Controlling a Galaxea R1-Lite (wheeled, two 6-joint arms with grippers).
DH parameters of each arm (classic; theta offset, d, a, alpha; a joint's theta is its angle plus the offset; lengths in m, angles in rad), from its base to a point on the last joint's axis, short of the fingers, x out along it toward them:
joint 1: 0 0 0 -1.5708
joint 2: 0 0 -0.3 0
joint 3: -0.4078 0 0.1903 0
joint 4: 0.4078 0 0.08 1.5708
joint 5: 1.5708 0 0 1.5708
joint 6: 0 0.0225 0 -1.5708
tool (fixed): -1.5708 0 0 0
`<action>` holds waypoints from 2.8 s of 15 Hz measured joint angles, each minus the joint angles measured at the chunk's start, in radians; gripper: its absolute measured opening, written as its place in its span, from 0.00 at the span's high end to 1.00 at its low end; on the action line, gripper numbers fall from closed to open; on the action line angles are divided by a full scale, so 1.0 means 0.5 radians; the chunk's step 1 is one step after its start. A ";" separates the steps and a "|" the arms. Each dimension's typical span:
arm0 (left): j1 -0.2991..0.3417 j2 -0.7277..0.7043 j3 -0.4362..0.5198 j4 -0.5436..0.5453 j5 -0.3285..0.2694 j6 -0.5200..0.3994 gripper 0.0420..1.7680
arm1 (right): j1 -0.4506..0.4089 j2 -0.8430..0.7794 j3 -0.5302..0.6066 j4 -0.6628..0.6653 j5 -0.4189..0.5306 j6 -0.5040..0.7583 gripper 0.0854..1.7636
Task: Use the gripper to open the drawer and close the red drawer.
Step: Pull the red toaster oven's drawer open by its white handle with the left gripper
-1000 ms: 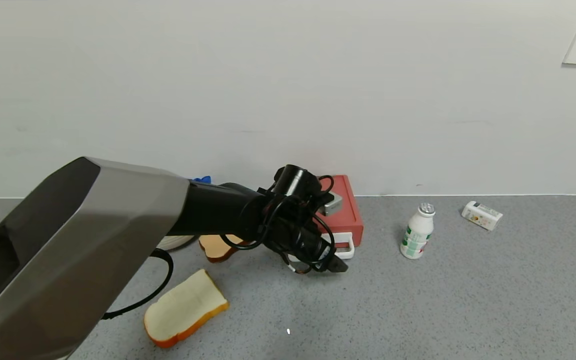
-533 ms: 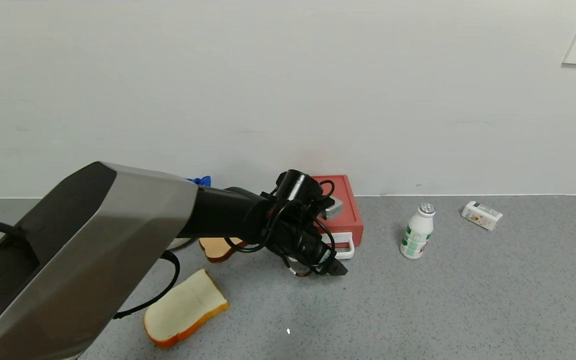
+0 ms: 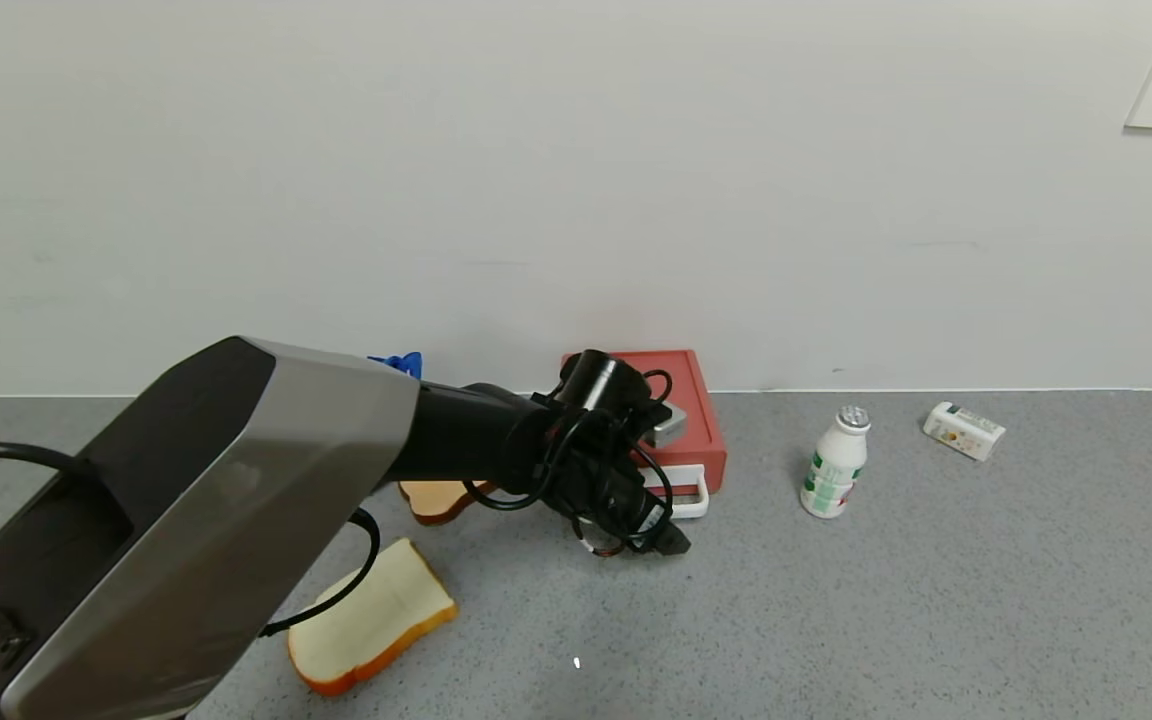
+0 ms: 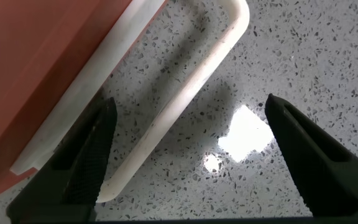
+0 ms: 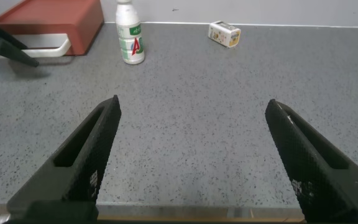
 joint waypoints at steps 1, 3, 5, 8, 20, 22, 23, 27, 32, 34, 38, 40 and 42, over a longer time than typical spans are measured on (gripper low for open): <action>0.000 0.007 -0.003 0.003 0.005 -0.002 0.03 | 0.000 0.000 0.000 0.000 -0.001 0.000 0.03; -0.005 0.014 -0.002 0.022 0.014 -0.012 0.03 | 0.000 0.000 0.000 0.000 -0.001 0.000 0.03; -0.023 0.015 0.021 0.031 0.017 -0.029 0.03 | 0.000 0.000 0.000 0.000 -0.001 0.000 0.03; -0.047 -0.006 0.092 0.026 0.017 -0.031 0.03 | 0.000 0.000 0.000 0.000 -0.001 0.000 0.03; -0.178 -0.203 0.424 0.040 0.008 -0.219 0.03 | 0.000 0.000 0.000 -0.003 0.000 0.000 0.03; -0.207 -0.238 0.475 0.036 0.009 -0.272 0.03 | 0.000 0.000 0.000 -0.003 0.000 0.000 0.03; -0.220 -0.254 0.504 0.032 0.011 -0.283 0.03 | 0.000 0.000 0.000 -0.003 0.000 0.000 0.03; -0.281 -0.319 0.635 0.009 0.017 -0.289 0.03 | 0.000 0.000 0.000 -0.003 0.000 0.000 0.03; -0.362 -0.412 0.803 -0.001 0.018 -0.340 0.03 | 0.000 0.000 0.000 -0.003 0.000 0.000 0.03; -0.396 -0.455 0.872 0.001 0.025 -0.378 0.03 | 0.000 0.000 0.000 -0.003 0.000 0.000 0.03; -0.459 -0.523 0.977 -0.002 0.026 -0.472 0.03 | 0.000 0.000 0.000 -0.003 0.000 0.000 0.03; -0.477 -0.547 1.011 -0.009 0.027 -0.515 0.03 | 0.000 0.000 0.000 -0.003 0.000 0.000 0.03; -0.496 -0.563 1.034 -0.004 0.027 -0.572 0.03 | 0.000 0.000 0.000 -0.003 0.000 0.000 0.03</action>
